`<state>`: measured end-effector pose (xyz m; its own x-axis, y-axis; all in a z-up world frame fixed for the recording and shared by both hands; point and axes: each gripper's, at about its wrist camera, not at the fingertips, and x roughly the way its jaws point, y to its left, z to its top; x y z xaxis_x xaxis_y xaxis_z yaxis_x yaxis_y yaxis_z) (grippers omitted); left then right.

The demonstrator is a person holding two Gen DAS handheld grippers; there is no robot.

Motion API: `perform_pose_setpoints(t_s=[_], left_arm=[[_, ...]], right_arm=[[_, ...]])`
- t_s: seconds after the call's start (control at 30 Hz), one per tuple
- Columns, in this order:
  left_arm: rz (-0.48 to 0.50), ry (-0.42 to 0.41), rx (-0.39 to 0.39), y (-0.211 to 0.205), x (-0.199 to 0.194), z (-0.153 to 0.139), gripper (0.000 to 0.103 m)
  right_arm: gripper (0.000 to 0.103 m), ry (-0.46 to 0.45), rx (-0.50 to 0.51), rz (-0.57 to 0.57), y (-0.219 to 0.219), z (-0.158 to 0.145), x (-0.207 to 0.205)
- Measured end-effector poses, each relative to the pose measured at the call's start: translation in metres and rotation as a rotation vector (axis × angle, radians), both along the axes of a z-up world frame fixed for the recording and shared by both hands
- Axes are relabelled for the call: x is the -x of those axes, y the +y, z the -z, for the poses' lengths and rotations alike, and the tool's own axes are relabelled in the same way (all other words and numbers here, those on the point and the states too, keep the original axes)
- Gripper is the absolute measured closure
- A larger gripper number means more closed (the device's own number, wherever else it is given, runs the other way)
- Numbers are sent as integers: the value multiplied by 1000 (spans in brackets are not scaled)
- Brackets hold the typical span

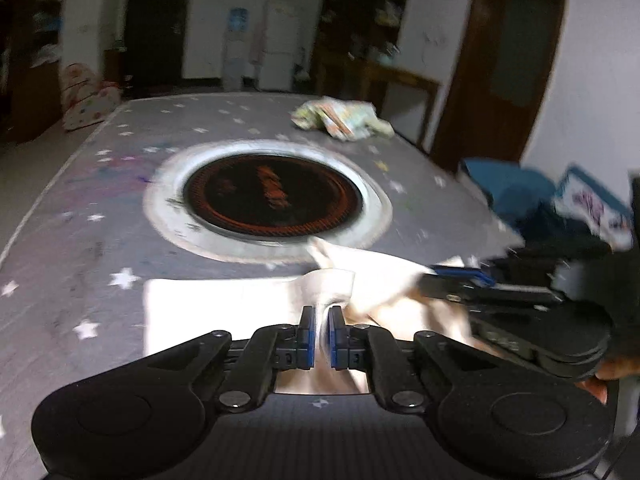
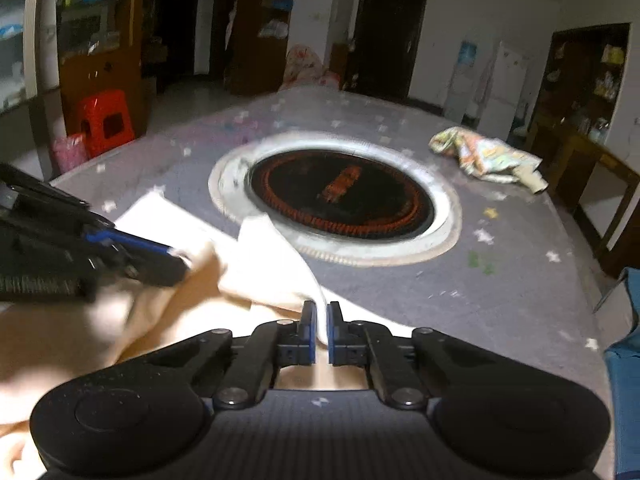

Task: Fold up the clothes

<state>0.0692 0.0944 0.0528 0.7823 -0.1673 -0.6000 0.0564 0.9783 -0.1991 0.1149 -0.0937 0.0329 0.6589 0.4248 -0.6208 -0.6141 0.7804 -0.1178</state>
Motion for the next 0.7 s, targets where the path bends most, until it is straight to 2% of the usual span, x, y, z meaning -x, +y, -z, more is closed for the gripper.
perform_pose_setpoints(t_s=[0.17, 0.33, 0.7], left_arm=[[-94, -80, 92, 34, 39, -20, 96], [-174, -137, 162, 66, 82, -29, 96], [-400, -146, 246, 140, 164, -16, 96]], right_arm=[[99, -60, -63, 102, -29, -24, 22], [99, -109, -104, 260, -68, -39, 50], [99, -147, -209, 654, -172, -32, 119]])
